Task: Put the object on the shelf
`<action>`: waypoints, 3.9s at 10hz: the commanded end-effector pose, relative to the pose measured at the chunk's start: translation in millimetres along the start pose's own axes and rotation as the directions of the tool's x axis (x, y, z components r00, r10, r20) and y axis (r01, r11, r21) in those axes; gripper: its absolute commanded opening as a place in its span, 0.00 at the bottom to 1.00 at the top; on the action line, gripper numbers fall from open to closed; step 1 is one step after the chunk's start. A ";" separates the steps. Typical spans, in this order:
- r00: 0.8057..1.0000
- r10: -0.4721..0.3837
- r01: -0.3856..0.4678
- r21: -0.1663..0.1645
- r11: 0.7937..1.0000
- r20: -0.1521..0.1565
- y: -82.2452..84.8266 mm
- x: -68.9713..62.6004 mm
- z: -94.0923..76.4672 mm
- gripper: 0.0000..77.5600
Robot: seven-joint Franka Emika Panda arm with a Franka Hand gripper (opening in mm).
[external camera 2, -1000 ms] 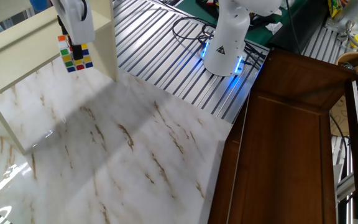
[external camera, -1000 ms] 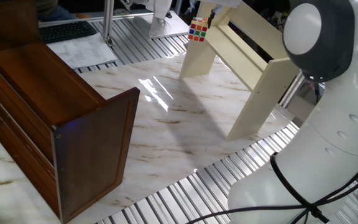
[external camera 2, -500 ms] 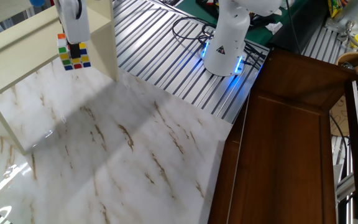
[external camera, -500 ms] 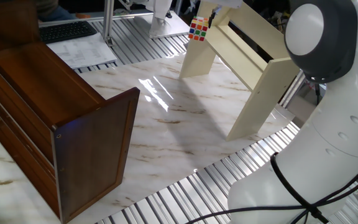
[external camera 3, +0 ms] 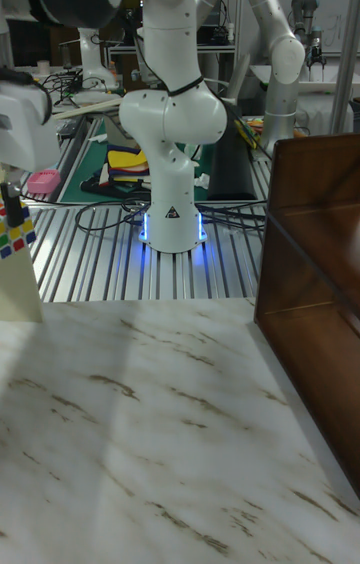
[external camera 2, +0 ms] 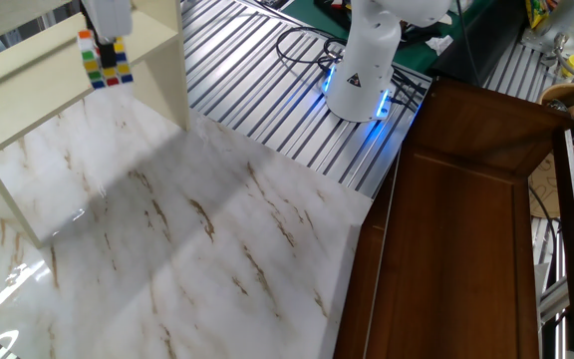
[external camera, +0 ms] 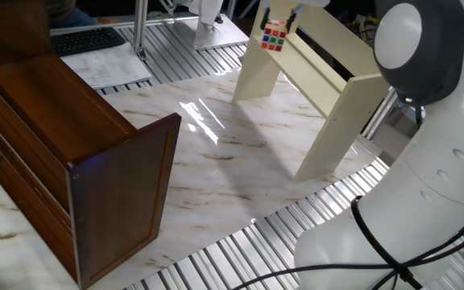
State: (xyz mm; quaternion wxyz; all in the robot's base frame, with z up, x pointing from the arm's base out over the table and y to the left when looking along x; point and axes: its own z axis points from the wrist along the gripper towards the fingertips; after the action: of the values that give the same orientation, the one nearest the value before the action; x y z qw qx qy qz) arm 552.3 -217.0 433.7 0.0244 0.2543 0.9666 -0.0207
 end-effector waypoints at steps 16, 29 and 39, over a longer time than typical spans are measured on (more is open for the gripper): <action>0.971 -0.240 0.240 -0.022 0.970 0.008 -78.1 -35.5 3.1 0.02; 0.987 -0.161 0.161 -0.013 0.987 -0.019 -118.5 -36.9 8.3 0.02; 0.987 -0.158 0.159 -0.056 0.986 0.027 -122.3 -43.2 54.0 0.02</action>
State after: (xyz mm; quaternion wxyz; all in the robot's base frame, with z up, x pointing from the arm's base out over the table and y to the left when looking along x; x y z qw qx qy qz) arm 528.2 -345.7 401.8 0.0207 0.1745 0.9844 -0.0065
